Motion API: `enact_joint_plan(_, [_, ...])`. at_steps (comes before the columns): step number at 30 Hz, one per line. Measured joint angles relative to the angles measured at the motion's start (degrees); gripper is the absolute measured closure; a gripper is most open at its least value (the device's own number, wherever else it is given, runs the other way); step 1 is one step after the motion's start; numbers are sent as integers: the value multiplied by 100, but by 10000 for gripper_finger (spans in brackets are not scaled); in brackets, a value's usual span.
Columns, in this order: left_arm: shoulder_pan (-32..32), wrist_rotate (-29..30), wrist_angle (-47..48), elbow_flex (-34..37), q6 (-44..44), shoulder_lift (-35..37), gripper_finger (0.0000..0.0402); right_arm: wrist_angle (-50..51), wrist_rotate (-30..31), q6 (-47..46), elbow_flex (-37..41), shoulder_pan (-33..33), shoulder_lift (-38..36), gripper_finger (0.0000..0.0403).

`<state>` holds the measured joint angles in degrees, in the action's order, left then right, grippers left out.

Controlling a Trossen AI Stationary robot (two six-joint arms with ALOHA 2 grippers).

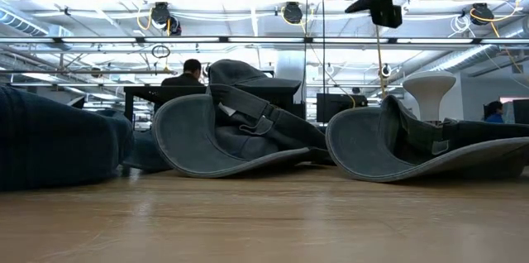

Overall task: Pick & Place hat
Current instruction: Stack the right dark gray cap on top of the other dark gray cap on the shelf

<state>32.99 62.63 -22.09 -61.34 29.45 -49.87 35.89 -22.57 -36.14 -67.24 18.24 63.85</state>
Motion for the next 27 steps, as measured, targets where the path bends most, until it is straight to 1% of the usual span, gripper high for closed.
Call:
enact_joint_plan(5, [0,-2,2,0,-25,-2,82,-40,181,388,0,-596,29,248])
enact_joint_plan(11, [0,0,77,-1,-156,-2,82,-328,170,1089,-4,-1030,84,248])
enact_joint_plan(16, [-2,20,207,0,-267,-2,82,-480,144,1786,-4,-1281,95,248])
enact_joint_plan(23, [-2,42,310,-2,-452,-2,82,-432,135,2448,-4,-1435,100,248])
enact_joint_plan(27, [-2,44,358,-2,-498,-2,82,-297,148,2947,-4,-1572,220,248])
